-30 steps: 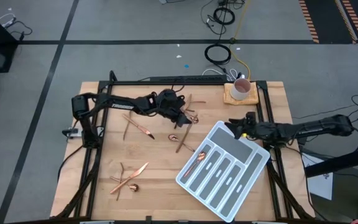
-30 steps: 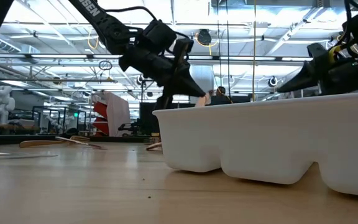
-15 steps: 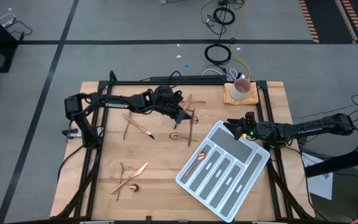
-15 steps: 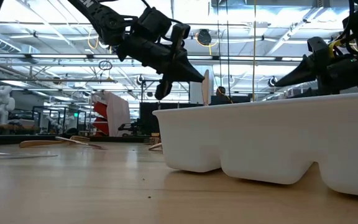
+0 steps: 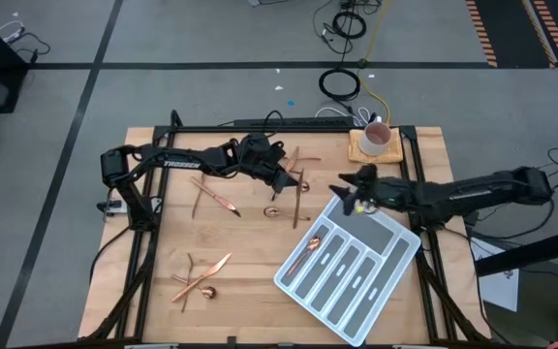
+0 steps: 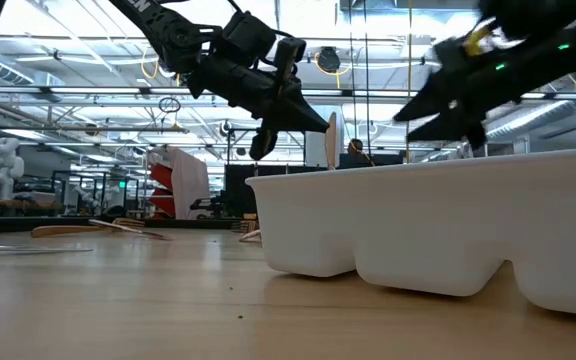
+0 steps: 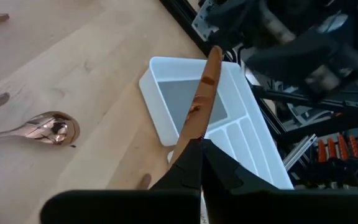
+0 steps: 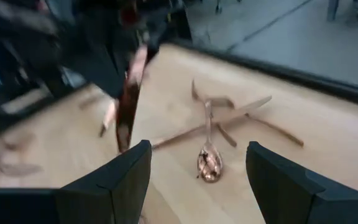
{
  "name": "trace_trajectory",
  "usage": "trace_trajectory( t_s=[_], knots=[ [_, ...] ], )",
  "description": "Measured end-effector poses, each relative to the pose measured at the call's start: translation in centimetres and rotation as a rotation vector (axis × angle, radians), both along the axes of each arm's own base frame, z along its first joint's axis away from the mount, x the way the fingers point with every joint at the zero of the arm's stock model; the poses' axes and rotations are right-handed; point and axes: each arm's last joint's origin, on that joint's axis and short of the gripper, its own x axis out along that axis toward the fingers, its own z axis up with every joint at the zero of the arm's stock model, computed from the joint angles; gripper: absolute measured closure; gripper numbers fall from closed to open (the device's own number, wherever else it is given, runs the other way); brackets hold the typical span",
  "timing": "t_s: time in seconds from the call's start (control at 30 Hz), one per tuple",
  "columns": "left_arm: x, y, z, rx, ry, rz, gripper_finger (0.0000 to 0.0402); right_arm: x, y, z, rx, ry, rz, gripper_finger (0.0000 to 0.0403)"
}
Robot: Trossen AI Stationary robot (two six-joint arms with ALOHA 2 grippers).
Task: Sort silverware
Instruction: Put the gold table knife into the cutlery tray
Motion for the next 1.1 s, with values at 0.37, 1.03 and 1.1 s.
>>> trace_trajectory(
  t_s=[0.37,1.03,1.1],
  knots=[
    [0.0,0.0,0.0,0.026,-0.004,-0.008,0.0402,7.0,-1.1,-2.5,0.114,0.211,0.261,0.0156],
    [-2.3,1.0,-1.3,-0.121,0.259,0.084,0.0402,10.0,-3.7,-1.3,0.298,0.285,0.023,0.0156],
    [-3.1,1.4,-1.6,-0.138,0.329,0.114,0.0402,10.9,-4.5,-1.2,0.349,0.296,-0.022,0.0156]
  ],
)
